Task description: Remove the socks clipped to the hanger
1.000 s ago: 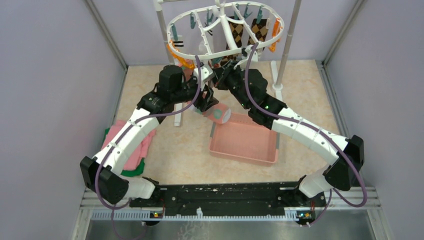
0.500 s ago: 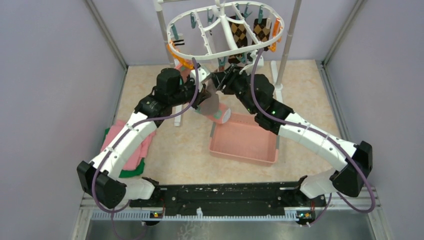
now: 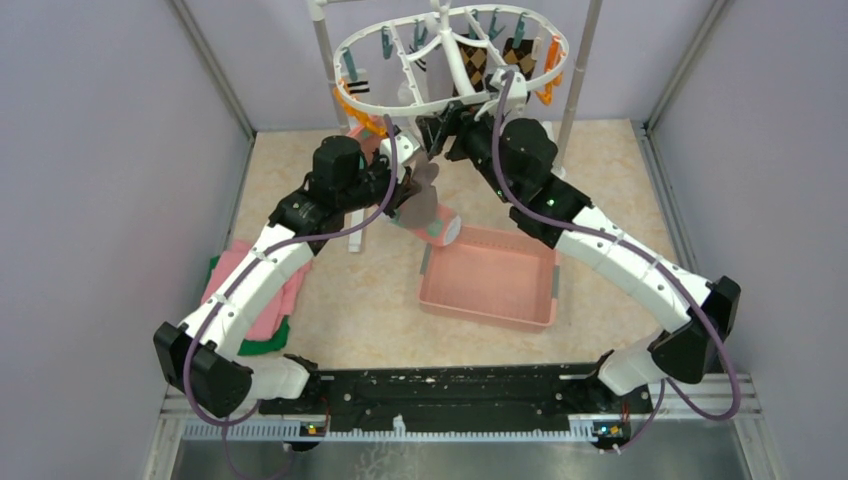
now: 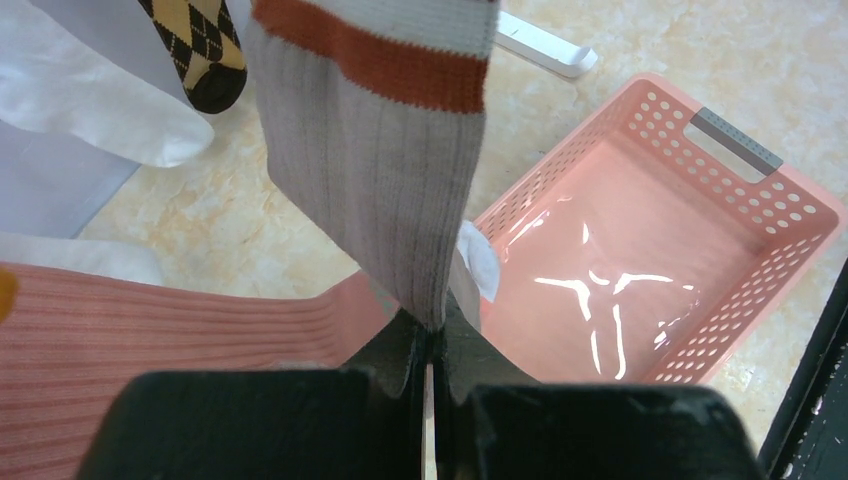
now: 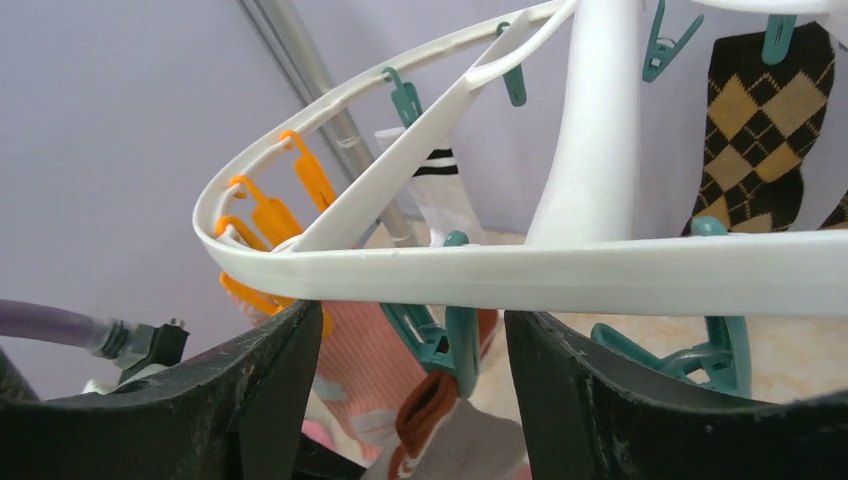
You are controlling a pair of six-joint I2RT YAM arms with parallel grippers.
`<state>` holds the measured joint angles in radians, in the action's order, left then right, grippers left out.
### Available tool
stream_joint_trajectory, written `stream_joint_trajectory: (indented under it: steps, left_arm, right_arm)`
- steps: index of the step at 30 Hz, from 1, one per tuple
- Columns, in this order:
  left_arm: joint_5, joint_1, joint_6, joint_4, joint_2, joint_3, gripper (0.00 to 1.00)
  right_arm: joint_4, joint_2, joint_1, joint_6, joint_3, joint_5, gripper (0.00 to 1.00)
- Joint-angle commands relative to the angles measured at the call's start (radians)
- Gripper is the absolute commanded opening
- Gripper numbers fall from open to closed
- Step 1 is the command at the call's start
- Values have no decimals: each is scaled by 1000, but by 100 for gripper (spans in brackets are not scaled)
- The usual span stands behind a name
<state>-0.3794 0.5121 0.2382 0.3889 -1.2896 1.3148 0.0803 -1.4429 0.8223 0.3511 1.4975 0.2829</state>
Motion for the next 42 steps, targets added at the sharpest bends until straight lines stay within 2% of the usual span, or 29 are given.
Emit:
stream_joint_trajectory:
  steps: [1,8,17,29,35,42]
  left_arm:
    - [1,8,10,-18,12,40,1]
    - [0,11,3,-14,12,40,3]
    - [9,16,0,-14,18,29,3]
    - [-3,27,5,-3,3,29,4]
    - [-17,44,59,42,-13,33,3]
    - [-21,78,92,55,47,-99,3]
  right_arm:
    - [2,-35,-5,-153,64,-6,66]
    - [46,-44,-6,-232,51,12,59]
    - [108,14,-6,-242,-4,37,52]
    - [128,23,-6,-250,-10,-2,0]
    - [113,21,-20,-234,-11,-11,0]
    - [78,19,-55,-200,-12,-43,0]
